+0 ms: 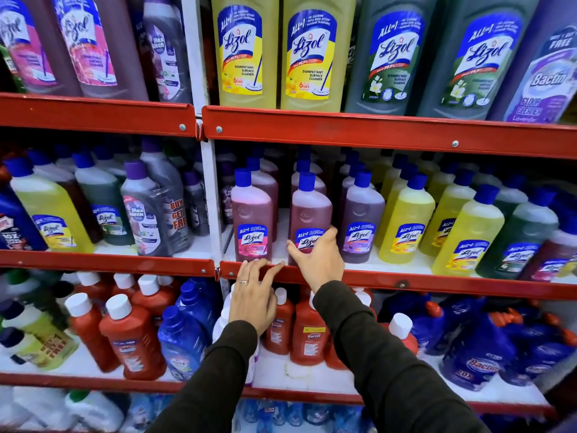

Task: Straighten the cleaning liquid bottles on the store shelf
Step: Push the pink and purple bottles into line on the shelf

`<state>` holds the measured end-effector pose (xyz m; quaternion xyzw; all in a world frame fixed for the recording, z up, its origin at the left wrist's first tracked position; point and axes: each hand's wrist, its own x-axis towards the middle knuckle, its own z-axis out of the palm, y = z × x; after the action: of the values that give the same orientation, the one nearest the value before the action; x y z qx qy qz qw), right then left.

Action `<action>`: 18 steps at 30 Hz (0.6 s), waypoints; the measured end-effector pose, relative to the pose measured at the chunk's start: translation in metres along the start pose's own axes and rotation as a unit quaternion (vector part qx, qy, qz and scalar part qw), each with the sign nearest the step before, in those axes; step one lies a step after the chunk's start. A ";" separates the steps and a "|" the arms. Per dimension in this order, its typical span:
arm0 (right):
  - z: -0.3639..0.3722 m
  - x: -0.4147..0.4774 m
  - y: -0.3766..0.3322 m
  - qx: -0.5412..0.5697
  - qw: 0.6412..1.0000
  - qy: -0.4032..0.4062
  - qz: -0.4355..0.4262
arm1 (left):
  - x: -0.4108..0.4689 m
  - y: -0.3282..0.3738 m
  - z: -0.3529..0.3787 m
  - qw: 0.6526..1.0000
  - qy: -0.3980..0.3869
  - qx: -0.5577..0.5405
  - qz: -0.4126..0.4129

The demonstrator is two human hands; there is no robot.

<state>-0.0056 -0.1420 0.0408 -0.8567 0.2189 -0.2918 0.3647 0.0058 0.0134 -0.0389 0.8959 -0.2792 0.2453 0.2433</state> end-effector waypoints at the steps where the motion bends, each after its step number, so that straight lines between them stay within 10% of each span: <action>1: -0.001 -0.002 0.000 -0.001 1.000 0.000 -0.002 | 0.000 0.001 0.000 1.000 0.006 -0.007 -0.002; 12: -0.010 -0.009 0.008 0.016 0.999 -0.030 -0.022 | 0.000 0.004 -0.006 1.000 0.001 -0.009 -0.011; 18: -0.033 -0.017 0.033 0.062 0.987 0.131 -0.066 | 0.000 0.008 -0.005 1.000 0.013 -0.003 -0.017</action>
<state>-0.0455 -0.1691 0.0285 -0.7993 0.1895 -0.4382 0.3649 -0.0009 0.0101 -0.0329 0.8965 -0.2621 0.2515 0.2539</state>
